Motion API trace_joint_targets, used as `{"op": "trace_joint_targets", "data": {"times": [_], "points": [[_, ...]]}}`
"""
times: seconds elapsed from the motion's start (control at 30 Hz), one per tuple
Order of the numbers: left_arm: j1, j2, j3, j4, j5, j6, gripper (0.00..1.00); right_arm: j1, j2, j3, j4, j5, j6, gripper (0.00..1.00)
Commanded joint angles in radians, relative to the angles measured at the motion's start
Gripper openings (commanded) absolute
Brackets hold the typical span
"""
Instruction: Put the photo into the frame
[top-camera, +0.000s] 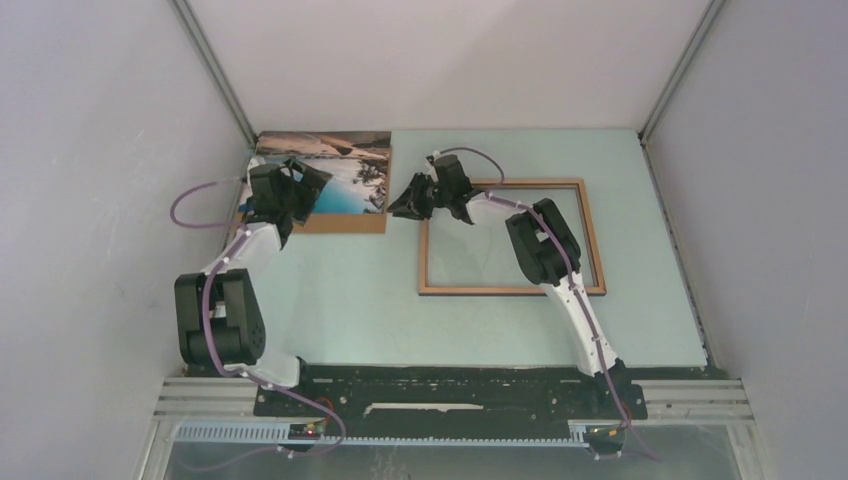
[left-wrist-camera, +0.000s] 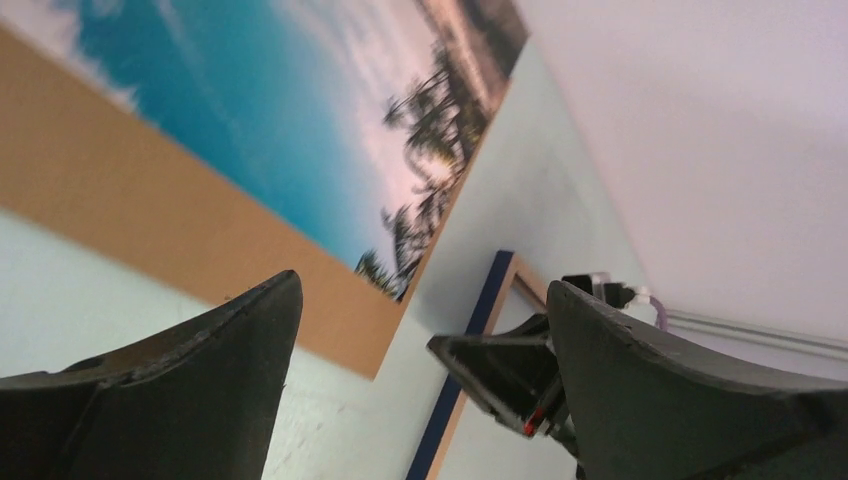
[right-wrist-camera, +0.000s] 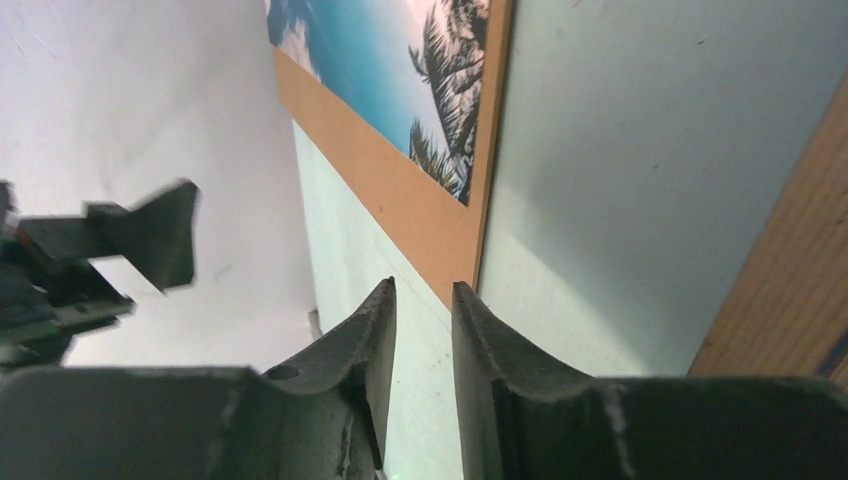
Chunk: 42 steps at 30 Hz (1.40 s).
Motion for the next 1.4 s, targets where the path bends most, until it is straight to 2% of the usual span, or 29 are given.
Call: {"op": "trace_joint_targets", "data": {"times": [0.0,0.13,0.3,0.5,0.57,0.83,1.13,1.37], "points": [[0.008,0.067,0.071,0.201,-0.036,0.065,1.00,0.010,-0.127,0.037,-0.119,0.018,-0.175,0.38],[0.013,0.211,0.118,0.415,0.022,-0.005,1.00,0.008,-0.191,0.007,-0.151,-0.003,-0.245,0.46],[0.014,0.380,0.167,0.618,0.066,-0.059,1.00,-0.006,-0.226,-0.024,-0.163,-0.031,-0.268,0.48],[0.016,0.464,0.139,0.646,0.095,-0.135,1.00,-0.024,-0.219,-0.063,-0.128,-0.053,-0.249,0.48],[0.018,0.464,0.130,0.567,0.086,-0.155,1.00,-0.026,-0.217,-0.071,-0.119,-0.056,-0.242,0.48],[0.018,0.452,0.179,0.035,-0.005,-0.163,1.00,-0.025,-0.235,-0.100,-0.097,-0.048,-0.221,0.48],[0.021,0.341,0.147,-0.173,-0.065,-0.179,1.00,-0.015,-0.262,-0.124,-0.096,-0.027,-0.212,0.48],[0.031,0.249,0.048,-0.209,-0.077,-0.116,1.00,0.015,-0.219,-0.049,-0.134,0.002,-0.207,0.49]]}}
